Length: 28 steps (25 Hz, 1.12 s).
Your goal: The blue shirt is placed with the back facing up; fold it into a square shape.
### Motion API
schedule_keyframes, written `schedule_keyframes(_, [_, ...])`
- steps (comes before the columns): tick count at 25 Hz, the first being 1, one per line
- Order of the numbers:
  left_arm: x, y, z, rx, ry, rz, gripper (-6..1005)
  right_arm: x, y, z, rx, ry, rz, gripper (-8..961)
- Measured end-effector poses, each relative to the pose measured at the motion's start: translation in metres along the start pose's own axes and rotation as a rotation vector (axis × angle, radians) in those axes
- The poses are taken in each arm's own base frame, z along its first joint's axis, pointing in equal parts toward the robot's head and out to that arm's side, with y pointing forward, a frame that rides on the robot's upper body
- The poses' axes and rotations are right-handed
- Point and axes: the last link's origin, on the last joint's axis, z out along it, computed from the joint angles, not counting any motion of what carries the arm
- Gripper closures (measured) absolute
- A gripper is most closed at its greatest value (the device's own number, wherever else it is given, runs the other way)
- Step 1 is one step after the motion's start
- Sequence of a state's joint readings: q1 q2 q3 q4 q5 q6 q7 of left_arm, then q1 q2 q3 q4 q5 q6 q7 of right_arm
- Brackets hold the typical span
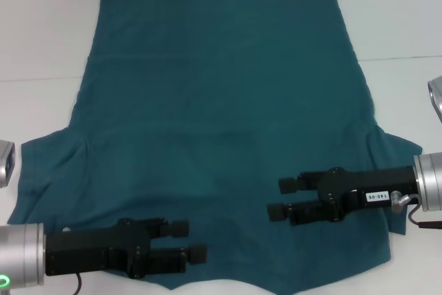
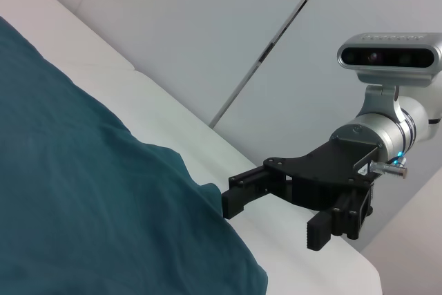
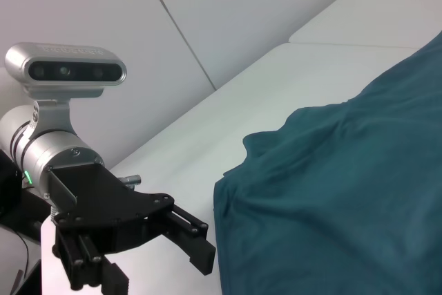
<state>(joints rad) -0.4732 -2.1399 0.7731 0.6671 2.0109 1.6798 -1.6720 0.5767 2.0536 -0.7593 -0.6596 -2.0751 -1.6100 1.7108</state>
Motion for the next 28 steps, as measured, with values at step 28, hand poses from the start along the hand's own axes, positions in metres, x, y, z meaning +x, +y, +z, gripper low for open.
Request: schedule_keyframes(28, [0.030, -0.047, -0.070, 0.271, 0.438, -0.543, 207, -0.035, -0.035, -0.031, 0.168, -0.201, 0.462, 58])
